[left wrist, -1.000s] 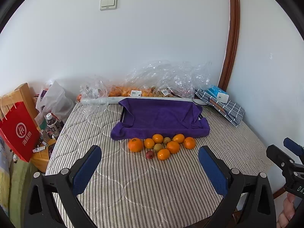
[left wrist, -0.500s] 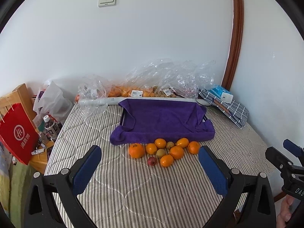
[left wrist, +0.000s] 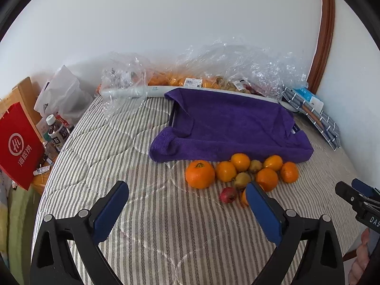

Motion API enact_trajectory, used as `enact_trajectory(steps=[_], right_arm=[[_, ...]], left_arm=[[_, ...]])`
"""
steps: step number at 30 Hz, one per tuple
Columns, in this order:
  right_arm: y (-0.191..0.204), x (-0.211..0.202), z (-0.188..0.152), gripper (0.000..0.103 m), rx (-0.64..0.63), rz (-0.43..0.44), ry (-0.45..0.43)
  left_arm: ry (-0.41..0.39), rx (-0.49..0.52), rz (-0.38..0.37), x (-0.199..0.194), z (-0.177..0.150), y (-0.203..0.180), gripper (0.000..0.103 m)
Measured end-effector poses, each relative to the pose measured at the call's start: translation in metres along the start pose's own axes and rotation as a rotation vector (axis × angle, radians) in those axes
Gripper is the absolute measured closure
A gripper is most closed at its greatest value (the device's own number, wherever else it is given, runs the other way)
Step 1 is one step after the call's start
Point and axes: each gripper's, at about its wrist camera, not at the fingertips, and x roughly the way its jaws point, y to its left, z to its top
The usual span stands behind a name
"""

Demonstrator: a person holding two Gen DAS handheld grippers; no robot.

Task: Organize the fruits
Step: 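Move the right tool to the large orange and close its fingers on it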

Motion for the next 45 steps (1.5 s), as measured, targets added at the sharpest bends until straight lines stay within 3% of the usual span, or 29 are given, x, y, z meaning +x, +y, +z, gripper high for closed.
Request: enact_trajectory(steps=[5, 13, 17, 20, 25, 27, 33, 40, 45], right_arm=[[-0.004, 0.048, -0.007, 0.022, 0.028, 0.036, 0.078], [0.002, 0.086, -0.014, 0.031, -0.006, 0.021, 0.105], [0.003, 0.092, -0.015, 0.033, -0.018, 0.000, 0.102], [0.002, 0.094, -0.013, 0.034, -0.022, 0.002, 0.092], [0.007, 0.102, -0.008, 0.042, -0.046, 0.012, 0.101], [0.009, 0.105, -0.007, 0.042, -0.051, -0.004, 0.097], [0.020, 0.112, 0.001, 0.042, -0.064, 0.066, 0.102], [0.038, 0.124, 0.011, 0.043, -0.109, 0.042, 0.102], [0.045, 0.127, 0.012, 0.060, -0.138, 0.015, 0.094]], left_arm=[[0.029, 0.011, 0.024, 0.026, -0.008, 0.017, 0.004], [0.103, -0.022, 0.041, 0.058, -0.024, 0.037, 0.007], [0.149, -0.019, 0.053, 0.070, -0.030, 0.040, 0.014], [0.134, -0.036, 0.044, 0.068, -0.029, 0.042, 0.017], [0.146, -0.028, 0.044, 0.071, -0.029, 0.042, 0.018], [0.146, -0.029, 0.043, 0.073, -0.028, 0.042, 0.018], [0.152, -0.014, 0.048, 0.075, -0.027, 0.039, 0.018], [0.148, -0.020, 0.036, 0.074, -0.028, 0.040, 0.018], [0.144, -0.028, 0.027, 0.074, -0.028, 0.041, 0.018]])
